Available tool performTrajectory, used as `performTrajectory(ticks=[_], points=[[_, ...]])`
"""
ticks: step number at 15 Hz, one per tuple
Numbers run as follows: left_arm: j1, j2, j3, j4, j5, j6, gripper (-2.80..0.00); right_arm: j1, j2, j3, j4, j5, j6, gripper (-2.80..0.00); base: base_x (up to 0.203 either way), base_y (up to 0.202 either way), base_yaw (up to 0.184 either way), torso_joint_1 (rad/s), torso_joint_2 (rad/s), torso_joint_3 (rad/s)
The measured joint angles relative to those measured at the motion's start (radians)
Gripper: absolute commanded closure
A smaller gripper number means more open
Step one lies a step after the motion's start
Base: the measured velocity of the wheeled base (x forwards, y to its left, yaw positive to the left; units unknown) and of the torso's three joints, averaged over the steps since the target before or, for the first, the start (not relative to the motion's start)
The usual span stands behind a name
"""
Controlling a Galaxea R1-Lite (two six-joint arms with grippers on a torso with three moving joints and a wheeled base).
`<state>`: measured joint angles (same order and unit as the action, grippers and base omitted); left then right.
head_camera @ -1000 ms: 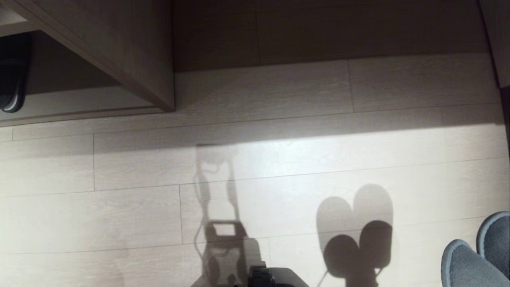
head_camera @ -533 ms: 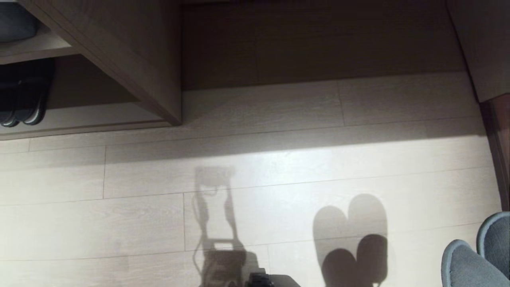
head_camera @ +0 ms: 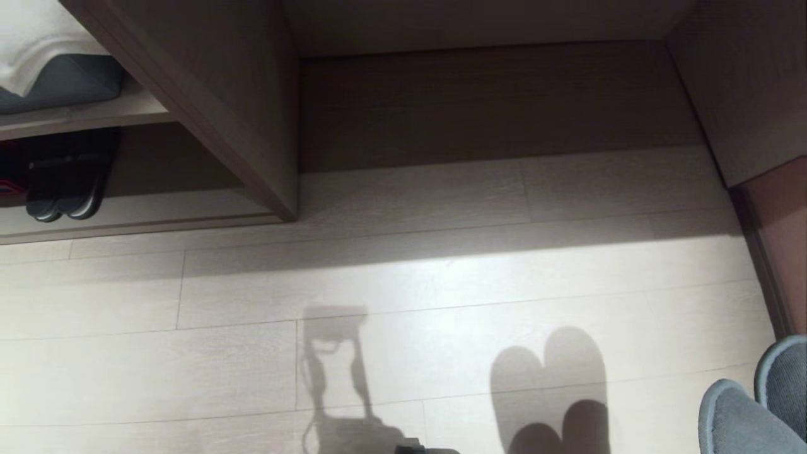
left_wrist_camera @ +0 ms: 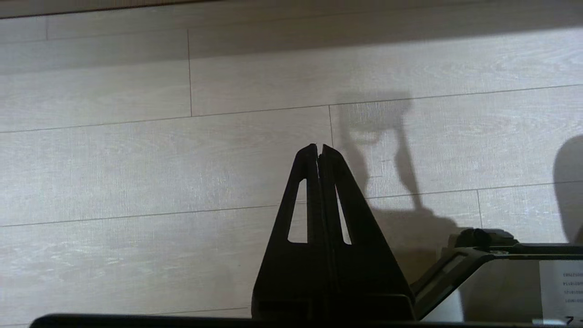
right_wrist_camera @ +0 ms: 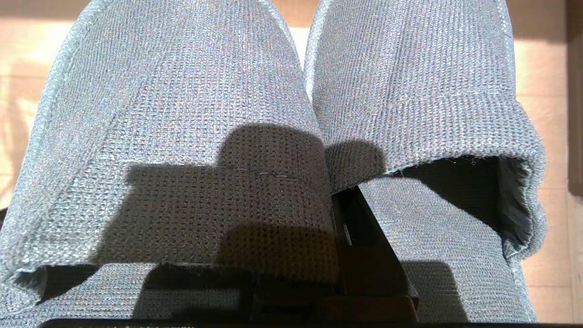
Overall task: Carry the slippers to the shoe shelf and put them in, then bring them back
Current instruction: Place the slippers into the shoe cabinet
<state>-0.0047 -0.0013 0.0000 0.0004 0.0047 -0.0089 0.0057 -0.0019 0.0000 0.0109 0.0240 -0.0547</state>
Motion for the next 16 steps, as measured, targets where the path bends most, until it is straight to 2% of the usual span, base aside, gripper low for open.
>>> performTrajectory(ticks=[16], points=[[0.000, 0.000, 0.000, 0.000, 0.000, 0.000, 0.00, 0.000, 0.001, 0.000, 0.000, 0.000, 0.000, 0.00, 0.000, 0.000, 0.000, 0.001, 0.00, 0.203]])
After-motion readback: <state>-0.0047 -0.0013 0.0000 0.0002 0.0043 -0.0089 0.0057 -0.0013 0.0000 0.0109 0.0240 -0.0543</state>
